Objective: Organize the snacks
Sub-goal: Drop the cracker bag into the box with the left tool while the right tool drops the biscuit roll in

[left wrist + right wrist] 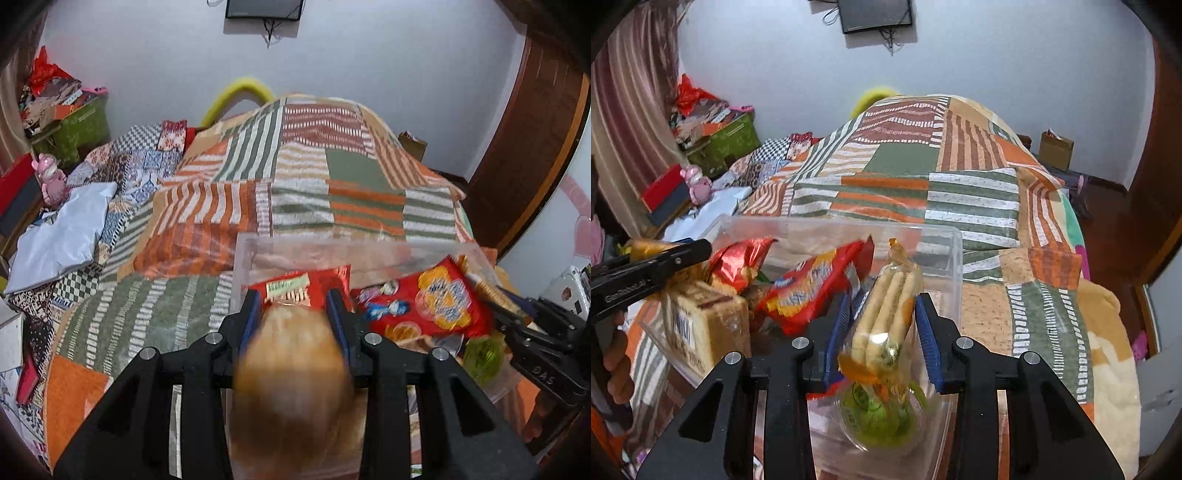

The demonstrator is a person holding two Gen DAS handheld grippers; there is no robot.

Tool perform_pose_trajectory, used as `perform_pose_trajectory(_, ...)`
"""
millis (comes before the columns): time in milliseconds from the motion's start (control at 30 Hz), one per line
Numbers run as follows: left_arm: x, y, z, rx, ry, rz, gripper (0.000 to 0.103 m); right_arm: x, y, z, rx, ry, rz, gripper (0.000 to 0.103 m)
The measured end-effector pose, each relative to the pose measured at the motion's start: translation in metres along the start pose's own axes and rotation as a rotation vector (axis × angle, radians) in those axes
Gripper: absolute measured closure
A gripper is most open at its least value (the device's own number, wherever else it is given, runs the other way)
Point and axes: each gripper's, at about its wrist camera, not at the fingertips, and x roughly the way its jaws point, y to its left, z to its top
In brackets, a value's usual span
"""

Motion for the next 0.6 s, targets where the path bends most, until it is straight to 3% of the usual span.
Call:
perform_pose_trajectory(167, -0.003, 0.001, -0.005, -0.011, 0.015, -0.013, 0.068, -0.009, 0.009, -0.006, -0.051, -0.006, -0.026, 0.056)
perform_pose_trajectory(300, -0.019, -0.001, -0.007, 0.004, -0.002, -0.014, 0.059, -0.028, 0.015, -0.010, -0.087, -0.054, -0.036, 0.044)
perform_pose_trajectory(500, -0.056, -0.010, -0.016, 0.042, -0.048, -0.022, 0.052, -0.059, 0.025, -0.014, -0.100, -0.101, 0.007, 0.041)
perform_pose_trajectory(600, -0.077, -0.015, -0.024, 0.064, -0.066, -0.027, 0.045, -0.075, 0.030, -0.019, -0.103, -0.126, 0.024, 0.033)
